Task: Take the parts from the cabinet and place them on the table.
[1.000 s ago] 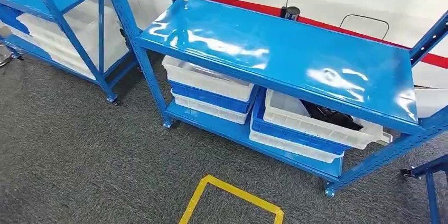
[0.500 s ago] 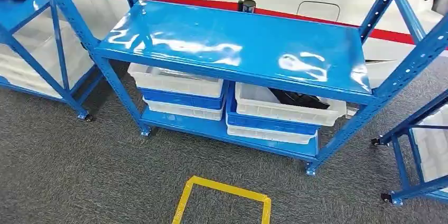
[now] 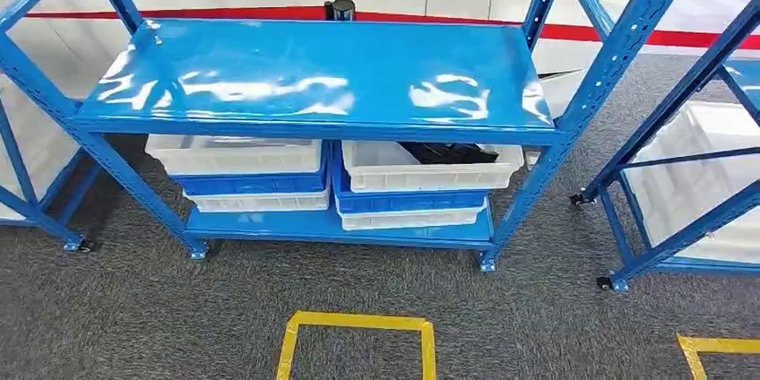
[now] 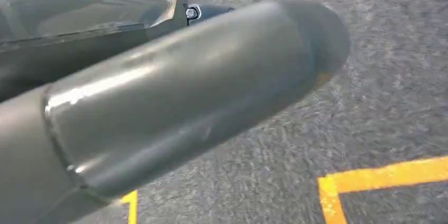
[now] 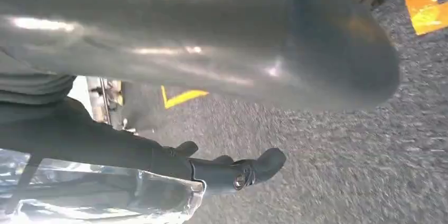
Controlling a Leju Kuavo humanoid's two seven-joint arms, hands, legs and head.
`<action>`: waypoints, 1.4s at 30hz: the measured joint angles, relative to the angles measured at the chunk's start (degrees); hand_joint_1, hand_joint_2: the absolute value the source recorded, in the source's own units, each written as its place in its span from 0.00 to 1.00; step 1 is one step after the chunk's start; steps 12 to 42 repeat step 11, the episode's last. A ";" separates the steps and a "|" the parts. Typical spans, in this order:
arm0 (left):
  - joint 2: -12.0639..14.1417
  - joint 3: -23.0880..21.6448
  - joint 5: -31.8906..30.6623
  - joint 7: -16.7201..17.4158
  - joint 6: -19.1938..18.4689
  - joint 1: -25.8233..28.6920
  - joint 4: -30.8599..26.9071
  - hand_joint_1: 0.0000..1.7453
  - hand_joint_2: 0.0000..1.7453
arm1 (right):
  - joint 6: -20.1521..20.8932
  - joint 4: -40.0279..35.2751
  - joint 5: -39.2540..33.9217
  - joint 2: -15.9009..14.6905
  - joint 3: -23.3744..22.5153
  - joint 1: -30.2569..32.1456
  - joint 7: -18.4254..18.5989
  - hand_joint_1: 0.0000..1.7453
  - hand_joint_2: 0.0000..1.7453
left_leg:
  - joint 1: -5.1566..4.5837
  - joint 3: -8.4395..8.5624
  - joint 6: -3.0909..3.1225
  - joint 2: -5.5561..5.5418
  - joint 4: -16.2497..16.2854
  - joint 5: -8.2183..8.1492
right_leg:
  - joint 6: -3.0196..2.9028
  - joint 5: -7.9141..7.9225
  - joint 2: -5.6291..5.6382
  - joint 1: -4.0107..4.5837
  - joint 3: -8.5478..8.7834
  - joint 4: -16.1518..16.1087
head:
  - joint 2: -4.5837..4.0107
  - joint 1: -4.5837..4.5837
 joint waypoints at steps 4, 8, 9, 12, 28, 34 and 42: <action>0.11 0.04 0.44 -1.20 0.44 0.05 0.00 0.00 0.00 | 0.20 0.00 -0.22 -0.13 -0.09 -0.64 -1.44 0.00 0.00 | -0.04 0.18 0.64 3.43 -0.53 0.39 | -0.48 -6.56 -7.06 -0.23 -6.64 13.53 | 0.00 0.57; 0.13 0.04 0.50 -2.27 0.85 -0.13 0.00 0.00 0.00 | 0.20 0.00 -0.61 -0.15 -0.50 -0.47 -2.47 0.00 0.00 | 0.00 0.24 0.46 6.29 -0.48 0.22 | 1.43 -5.19 -8.02 -0.82 -6.05 13.28 | 0.00 0.77; 0.09 0.04 0.52 -2.58 0.90 -0.17 0.00 0.00 0.00 | 0.09 0.00 -0.44 -0.26 -0.52 -0.52 -2.71 0.00 0.00 | 0.05 0.39 0.24 6.97 -0.44 0.08 | 2.01 -3.02 -9.00 -0.97 -2.69 7.03 | 0.00 0.72; 0.24 0.04 0.61 -2.95 1.03 -0.15 0.00 0.00 0.00 | -0.09 0.00 0.75 -0.29 -0.52 -1.07 -2.80 0.00 0.00 | -0.53 0.22 -0.67 7.66 -0.02 -0.54 | 1.77 -1.17 -12.18 -0.75 1.60 0.36 | 0.00 0.81; 0.24 0.04 0.61 -2.95 1.03 -0.15 0.00 0.00 0.00 | -0.09 0.00 0.75 -0.29 -0.52 -1.07 -2.80 0.00 0.00 | -0.53 0.22 -0.67 7.66 -0.02 -0.54 | 1.77 -1.17 -12.18 -0.75 1.60 0.36 | 0.00 0.81; 0.24 0.04 0.61 -2.95 1.03 -0.15 0.00 0.00 0.00 | -0.09 0.00 0.75 -0.29 -0.52 -1.07 -2.80 0.00 0.00 | -0.53 0.22 -0.67 7.66 -0.02 -0.54 | 1.77 -1.17 -12.18 -0.75 1.60 0.36 | 0.00 0.81; 0.24 0.04 0.61 -2.95 1.03 -0.15 0.00 0.00 0.00 | -0.09 0.00 0.75 -0.29 -0.52 -1.07 -2.80 0.00 0.00 | -0.53 0.22 -0.67 7.66 -0.02 -0.54 | 1.77 -1.17 -12.18 -0.75 1.60 0.36 | 0.00 0.81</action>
